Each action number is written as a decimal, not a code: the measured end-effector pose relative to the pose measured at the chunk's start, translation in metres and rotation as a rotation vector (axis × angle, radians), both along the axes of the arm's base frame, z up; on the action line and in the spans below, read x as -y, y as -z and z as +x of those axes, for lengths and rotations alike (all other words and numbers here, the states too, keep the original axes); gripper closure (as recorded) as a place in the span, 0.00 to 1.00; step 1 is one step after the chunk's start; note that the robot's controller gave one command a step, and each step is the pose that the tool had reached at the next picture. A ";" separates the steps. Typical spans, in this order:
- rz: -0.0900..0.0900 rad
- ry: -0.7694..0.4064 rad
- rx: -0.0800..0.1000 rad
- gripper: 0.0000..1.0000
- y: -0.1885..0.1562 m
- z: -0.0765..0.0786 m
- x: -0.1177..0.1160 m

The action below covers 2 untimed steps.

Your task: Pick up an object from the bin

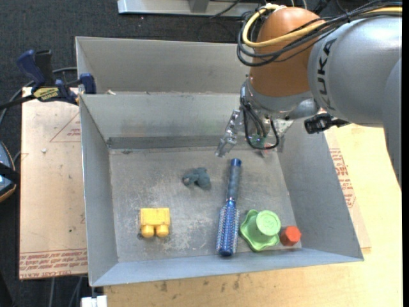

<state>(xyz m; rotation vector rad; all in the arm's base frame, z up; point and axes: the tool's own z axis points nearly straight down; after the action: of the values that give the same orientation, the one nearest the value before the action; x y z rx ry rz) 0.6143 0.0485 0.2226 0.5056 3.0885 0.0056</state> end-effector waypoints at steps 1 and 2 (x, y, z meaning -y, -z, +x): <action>-0.001 0.001 -0.010 0.00 0.005 -0.002 0.000; -0.002 -0.252 -0.017 0.00 0.139 0.003 -0.011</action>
Offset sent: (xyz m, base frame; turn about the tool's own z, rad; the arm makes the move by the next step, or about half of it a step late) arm 0.0000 0.0000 0.0000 0.0000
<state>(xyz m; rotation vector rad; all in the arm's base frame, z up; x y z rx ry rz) 0.6175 0.0595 0.0838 0.1141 3.1449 0.0002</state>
